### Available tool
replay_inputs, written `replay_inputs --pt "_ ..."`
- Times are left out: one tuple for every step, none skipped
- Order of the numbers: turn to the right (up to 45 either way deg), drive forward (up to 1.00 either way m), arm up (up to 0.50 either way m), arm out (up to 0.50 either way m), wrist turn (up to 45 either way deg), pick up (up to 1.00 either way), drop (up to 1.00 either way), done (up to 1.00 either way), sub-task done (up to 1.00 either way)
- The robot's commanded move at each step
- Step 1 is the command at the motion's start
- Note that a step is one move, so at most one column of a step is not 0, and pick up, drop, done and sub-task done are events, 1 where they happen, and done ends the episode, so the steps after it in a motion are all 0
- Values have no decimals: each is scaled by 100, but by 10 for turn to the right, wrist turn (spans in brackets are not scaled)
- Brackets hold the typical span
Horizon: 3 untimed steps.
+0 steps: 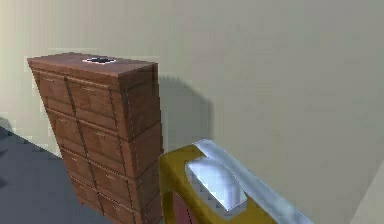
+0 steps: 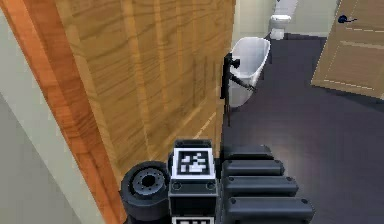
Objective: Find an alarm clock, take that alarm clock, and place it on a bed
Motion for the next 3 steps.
replay_inputs --pt "0 5 0 0 0 0 0 0 0" --pt "-450 0 0 0 0 0 0 0 0" --pt "-450 0 0 0 0 0 0 0 0"
